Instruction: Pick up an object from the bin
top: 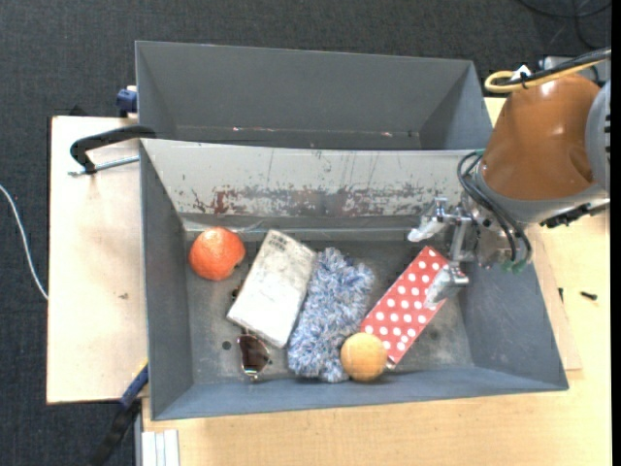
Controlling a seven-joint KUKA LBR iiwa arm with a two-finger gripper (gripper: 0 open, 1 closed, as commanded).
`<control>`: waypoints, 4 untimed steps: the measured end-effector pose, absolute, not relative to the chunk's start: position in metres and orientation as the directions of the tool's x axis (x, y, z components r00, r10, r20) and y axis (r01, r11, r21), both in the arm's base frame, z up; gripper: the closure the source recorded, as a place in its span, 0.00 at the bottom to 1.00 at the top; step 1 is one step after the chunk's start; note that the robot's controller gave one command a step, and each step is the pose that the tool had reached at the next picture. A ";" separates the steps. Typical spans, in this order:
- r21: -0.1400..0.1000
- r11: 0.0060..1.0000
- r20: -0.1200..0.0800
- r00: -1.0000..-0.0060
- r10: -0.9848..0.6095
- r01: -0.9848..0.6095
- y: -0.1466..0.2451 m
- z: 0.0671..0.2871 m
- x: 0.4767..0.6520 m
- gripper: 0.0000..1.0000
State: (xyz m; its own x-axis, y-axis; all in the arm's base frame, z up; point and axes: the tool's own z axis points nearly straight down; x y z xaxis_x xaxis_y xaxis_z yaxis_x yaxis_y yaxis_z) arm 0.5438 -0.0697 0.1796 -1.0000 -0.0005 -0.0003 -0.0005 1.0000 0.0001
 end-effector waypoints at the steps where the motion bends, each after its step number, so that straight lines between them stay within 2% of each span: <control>1: 0.000 1.000 0.000 -1.000 0.000 0.000 -0.070 0.180 0.544 0.00; 2: 0.001 0.986 -0.003 -0.986 -0.169 -0.169 -0.085 0.173 0.537 0.00; 3: -0.001 0.947 -0.002 -0.947 -0.322 -0.322 -0.107 0.181 0.523 0.00; 4: -0.001 0.949 -0.002 -0.949 -0.316 -0.316 -0.077 0.164 0.530 0.00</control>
Offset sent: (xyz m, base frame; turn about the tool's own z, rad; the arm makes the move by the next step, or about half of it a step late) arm -0.0205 -0.0420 -0.0175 -0.3616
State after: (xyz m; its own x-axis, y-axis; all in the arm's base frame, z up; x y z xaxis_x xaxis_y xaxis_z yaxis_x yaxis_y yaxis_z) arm 0.5305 -0.0766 0.1642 -0.9487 -0.3163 -0.0024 -0.3163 0.9487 -0.0010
